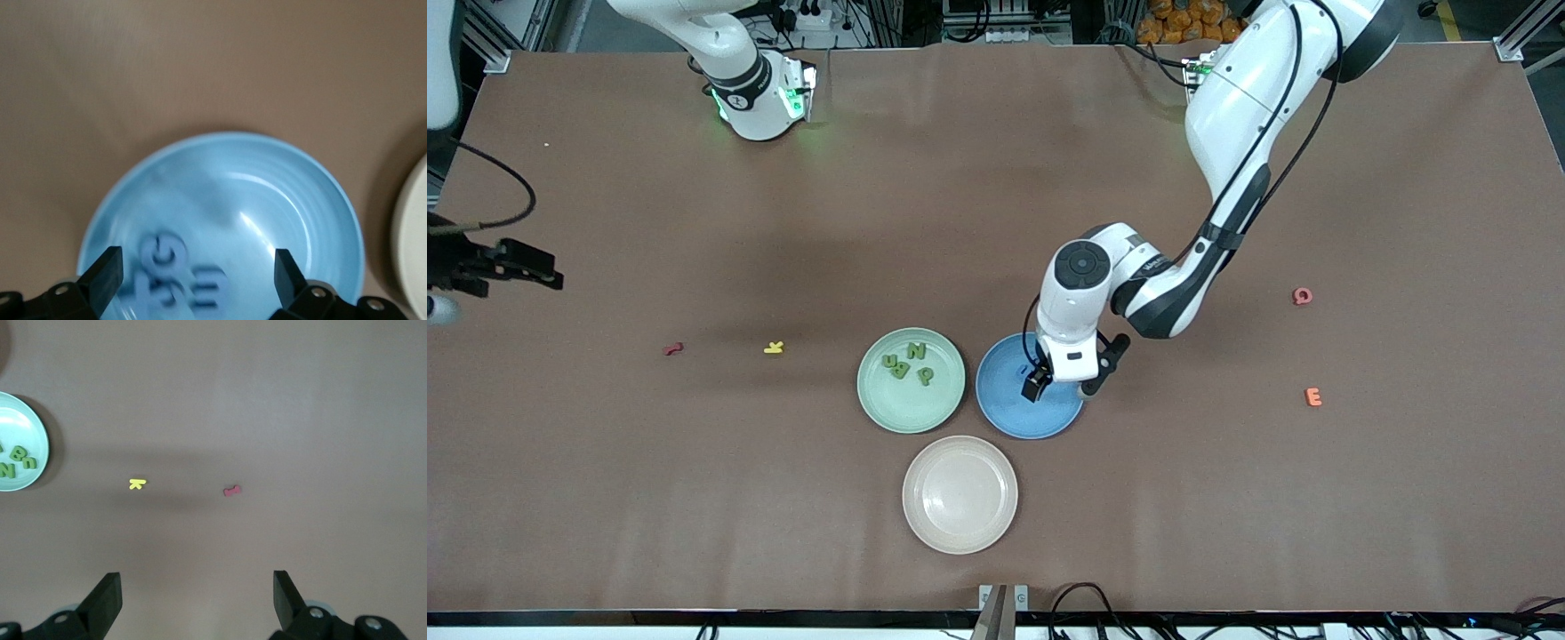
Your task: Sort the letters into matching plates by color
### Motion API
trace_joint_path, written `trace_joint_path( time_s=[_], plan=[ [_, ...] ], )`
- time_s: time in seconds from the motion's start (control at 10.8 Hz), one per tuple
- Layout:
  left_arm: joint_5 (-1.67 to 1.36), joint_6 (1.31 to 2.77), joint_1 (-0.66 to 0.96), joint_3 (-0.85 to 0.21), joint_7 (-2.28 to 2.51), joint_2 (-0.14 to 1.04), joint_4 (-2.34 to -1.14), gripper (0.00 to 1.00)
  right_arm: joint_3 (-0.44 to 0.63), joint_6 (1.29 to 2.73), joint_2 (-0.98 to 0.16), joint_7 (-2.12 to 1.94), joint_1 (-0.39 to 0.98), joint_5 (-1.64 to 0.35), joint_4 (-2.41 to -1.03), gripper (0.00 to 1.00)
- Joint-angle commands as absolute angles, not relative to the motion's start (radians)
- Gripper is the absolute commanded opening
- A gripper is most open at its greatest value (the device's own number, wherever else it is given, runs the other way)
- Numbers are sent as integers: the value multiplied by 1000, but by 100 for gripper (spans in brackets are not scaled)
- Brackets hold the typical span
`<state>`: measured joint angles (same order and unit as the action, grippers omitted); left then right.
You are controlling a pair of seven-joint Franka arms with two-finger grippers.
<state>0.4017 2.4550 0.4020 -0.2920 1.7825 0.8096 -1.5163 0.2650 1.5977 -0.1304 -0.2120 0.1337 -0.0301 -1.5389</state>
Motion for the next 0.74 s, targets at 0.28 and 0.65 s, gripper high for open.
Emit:
trace_joint_path(
  time_s=[0.28, 0.65],
  plan=[
    [411, 2165, 321, -290, 1187, 766, -1505, 100, 229, 1442, -15, -101, 138, 2, -1487, 100],
    [399, 2034, 229, -301, 929, 712, -1506, 100, 222, 1419, -17, -14, 146, 9, -1471, 100]
  ],
)
